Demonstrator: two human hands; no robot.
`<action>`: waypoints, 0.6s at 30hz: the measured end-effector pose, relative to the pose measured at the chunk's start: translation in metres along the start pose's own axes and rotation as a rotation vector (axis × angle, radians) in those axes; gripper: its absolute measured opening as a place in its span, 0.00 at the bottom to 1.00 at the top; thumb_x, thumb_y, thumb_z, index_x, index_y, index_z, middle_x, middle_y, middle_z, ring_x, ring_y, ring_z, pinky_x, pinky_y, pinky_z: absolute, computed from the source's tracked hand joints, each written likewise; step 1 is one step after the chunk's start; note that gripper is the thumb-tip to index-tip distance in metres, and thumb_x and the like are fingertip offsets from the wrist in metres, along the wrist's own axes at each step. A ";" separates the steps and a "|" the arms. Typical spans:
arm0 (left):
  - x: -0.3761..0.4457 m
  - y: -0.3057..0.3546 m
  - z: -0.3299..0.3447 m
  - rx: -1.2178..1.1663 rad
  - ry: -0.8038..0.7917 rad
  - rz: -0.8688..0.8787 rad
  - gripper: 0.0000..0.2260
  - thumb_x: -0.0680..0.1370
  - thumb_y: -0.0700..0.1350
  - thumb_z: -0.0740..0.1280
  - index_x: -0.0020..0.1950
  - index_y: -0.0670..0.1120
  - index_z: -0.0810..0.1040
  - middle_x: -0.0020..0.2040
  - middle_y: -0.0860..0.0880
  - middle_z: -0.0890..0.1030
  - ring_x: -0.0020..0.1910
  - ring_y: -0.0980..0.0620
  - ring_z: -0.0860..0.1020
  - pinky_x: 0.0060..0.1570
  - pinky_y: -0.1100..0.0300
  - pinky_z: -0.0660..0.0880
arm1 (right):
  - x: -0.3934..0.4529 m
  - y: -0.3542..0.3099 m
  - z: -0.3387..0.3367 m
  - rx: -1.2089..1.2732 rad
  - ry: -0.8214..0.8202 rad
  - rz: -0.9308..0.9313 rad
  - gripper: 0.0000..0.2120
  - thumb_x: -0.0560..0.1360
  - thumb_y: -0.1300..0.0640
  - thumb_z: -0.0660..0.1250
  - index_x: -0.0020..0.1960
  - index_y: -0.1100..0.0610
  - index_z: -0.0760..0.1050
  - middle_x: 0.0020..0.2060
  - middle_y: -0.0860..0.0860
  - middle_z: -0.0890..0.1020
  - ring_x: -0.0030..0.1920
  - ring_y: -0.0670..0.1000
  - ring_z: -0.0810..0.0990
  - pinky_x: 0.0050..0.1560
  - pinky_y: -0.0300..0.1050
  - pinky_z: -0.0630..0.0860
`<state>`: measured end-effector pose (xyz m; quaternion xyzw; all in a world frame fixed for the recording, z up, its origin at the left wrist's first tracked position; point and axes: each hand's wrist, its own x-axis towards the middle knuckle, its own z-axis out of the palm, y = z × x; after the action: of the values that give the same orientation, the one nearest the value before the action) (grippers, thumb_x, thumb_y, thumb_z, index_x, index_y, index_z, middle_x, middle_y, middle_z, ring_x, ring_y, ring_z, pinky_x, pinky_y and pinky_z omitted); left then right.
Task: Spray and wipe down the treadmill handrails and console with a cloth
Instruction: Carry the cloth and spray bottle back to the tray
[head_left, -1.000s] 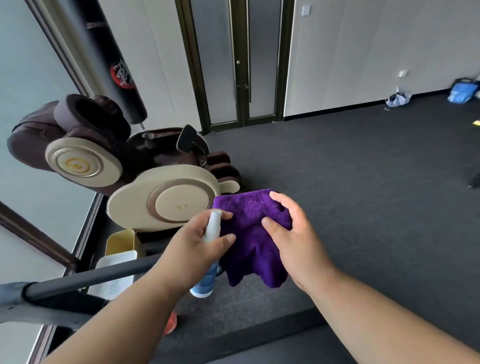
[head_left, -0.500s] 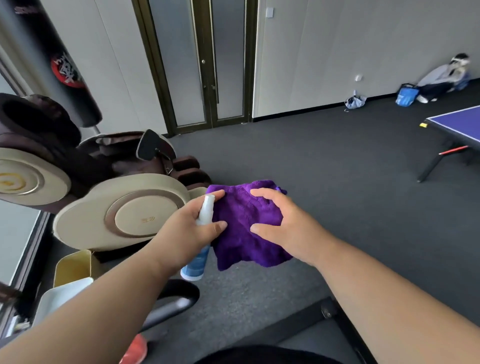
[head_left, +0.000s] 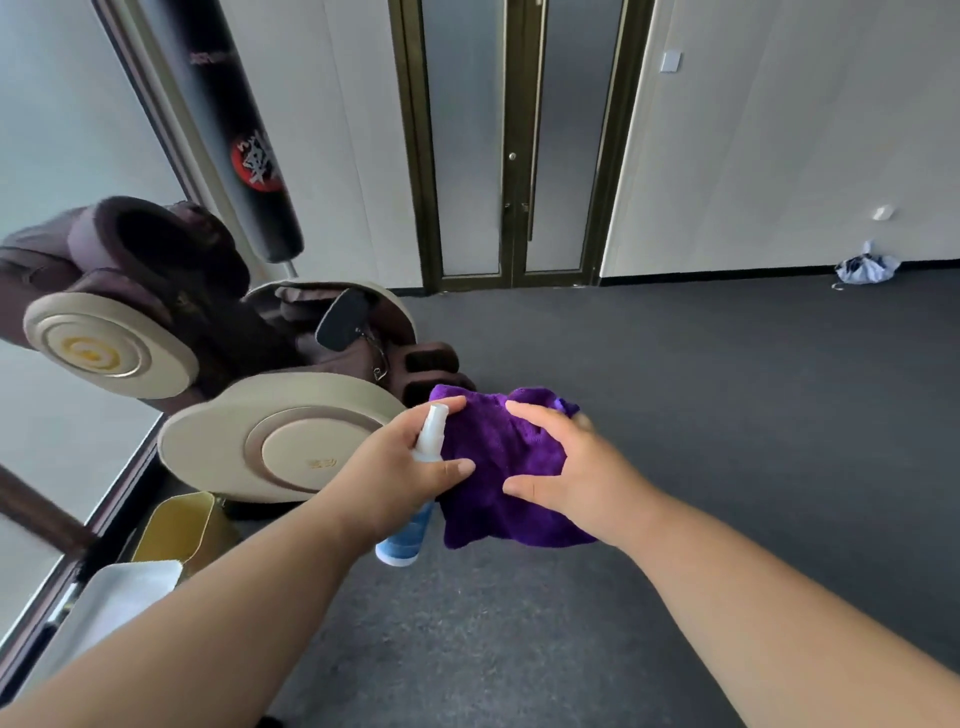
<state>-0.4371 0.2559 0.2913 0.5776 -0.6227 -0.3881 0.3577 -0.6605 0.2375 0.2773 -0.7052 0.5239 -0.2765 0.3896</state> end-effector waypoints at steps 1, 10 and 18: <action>0.009 0.004 0.004 -0.002 0.027 -0.017 0.26 0.71 0.45 0.75 0.61 0.69 0.73 0.57 0.65 0.78 0.56 0.65 0.76 0.60 0.57 0.75 | 0.013 0.003 -0.008 -0.013 -0.007 -0.008 0.37 0.69 0.49 0.79 0.68 0.27 0.65 0.67 0.43 0.64 0.64 0.43 0.69 0.62 0.36 0.64; 0.113 -0.009 0.020 -0.061 0.149 -0.053 0.25 0.72 0.45 0.74 0.61 0.68 0.73 0.57 0.63 0.79 0.56 0.63 0.76 0.61 0.57 0.74 | 0.119 0.029 -0.040 -0.032 0.034 -0.025 0.35 0.70 0.47 0.78 0.70 0.31 0.65 0.66 0.44 0.66 0.58 0.43 0.69 0.55 0.38 0.66; 0.262 -0.121 0.034 -0.142 0.159 0.040 0.24 0.73 0.43 0.73 0.64 0.64 0.74 0.57 0.66 0.78 0.57 0.68 0.75 0.57 0.67 0.72 | 0.271 0.114 -0.010 -0.038 0.109 -0.109 0.31 0.72 0.51 0.77 0.66 0.28 0.67 0.65 0.41 0.68 0.58 0.39 0.72 0.51 0.29 0.67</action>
<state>-0.4342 -0.0064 0.1667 0.5673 -0.5747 -0.3770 0.4536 -0.6471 -0.0408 0.1824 -0.7238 0.5102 -0.3256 0.3313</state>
